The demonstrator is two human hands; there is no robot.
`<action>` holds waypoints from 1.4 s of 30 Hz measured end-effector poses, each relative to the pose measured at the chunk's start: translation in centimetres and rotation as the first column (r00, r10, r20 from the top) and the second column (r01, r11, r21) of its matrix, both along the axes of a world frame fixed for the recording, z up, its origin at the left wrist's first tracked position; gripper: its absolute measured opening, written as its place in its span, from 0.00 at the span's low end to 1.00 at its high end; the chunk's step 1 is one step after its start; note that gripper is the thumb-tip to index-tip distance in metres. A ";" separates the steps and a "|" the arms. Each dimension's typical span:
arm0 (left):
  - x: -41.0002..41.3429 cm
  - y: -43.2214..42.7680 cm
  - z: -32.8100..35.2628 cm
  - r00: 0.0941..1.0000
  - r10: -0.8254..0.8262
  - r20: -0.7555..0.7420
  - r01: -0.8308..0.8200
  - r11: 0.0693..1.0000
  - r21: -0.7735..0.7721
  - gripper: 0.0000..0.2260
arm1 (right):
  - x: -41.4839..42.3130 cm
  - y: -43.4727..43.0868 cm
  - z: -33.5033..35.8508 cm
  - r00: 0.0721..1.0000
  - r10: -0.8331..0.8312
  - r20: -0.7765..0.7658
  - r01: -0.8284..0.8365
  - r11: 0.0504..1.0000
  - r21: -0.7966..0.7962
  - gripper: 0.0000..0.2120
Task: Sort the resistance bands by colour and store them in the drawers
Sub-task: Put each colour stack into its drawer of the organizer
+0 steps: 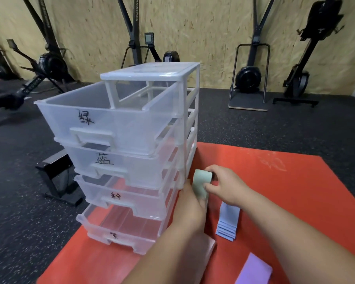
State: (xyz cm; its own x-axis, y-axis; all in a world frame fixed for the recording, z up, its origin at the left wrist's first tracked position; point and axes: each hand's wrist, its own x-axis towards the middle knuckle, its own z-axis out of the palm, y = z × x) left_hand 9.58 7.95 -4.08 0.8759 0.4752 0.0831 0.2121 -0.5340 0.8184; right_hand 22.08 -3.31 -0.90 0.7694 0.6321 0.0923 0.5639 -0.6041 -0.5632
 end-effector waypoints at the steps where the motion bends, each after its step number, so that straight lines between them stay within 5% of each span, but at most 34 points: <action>1: -0.7 -0.2 0.7 0.999 -0.002 0.038 0.002 1.000 -0.003 0.18 | -0.9 -0.3 1.1 1.000 0.015 0.019 -0.016 0.999 0.030 0.19; 9: -6.7 -1.7 9.3 0.969 -0.049 0.242 0.049 0.999 0.004 0.28 | -8.2 -3.8 10.2 0.990 0.041 0.138 -0.068 0.979 0.194 0.19; 12: -9.2 -2.3 12.9 0.944 -0.098 0.316 0.086 0.995 0.052 0.22 | -11.1 -5.1 13.8 0.989 0.045 0.144 -0.081 0.963 0.256 0.19; 20: -16.3 -0.5 20.7 0.913 -0.239 0.331 0.322 0.921 -0.221 0.13 | -18.9 -7.1 19.5 0.976 0.177 -0.125 -0.071 0.807 0.587 0.19; 24: -19.6 0.0 23.0 0.904 -0.184 0.385 0.300 0.916 -0.267 0.09 | -22.9 -6.1 19.9 0.951 0.219 -0.219 0.007 0.692 0.722 0.15; 33: -23.3 3.3 24.6 0.879 -0.003 0.477 0.217 0.892 -0.395 0.13 | -27.9 -2.2 20.3 0.916 0.319 -0.244 -0.054 0.698 0.714 0.14; 39: -23.5 8.5 24.8 0.896 0.031 0.443 0.104 0.955 -0.277 0.18 | -26.0 1.1 24.8 0.937 0.285 -0.200 -0.118 0.801 0.587 0.09; 42: -22.9 12.1 23.8 0.913 0.099 0.397 -0.070 0.994 -0.086 0.22 | -23.9 3.3 28.9 0.951 0.249 -0.186 -0.133 0.866 0.481 0.08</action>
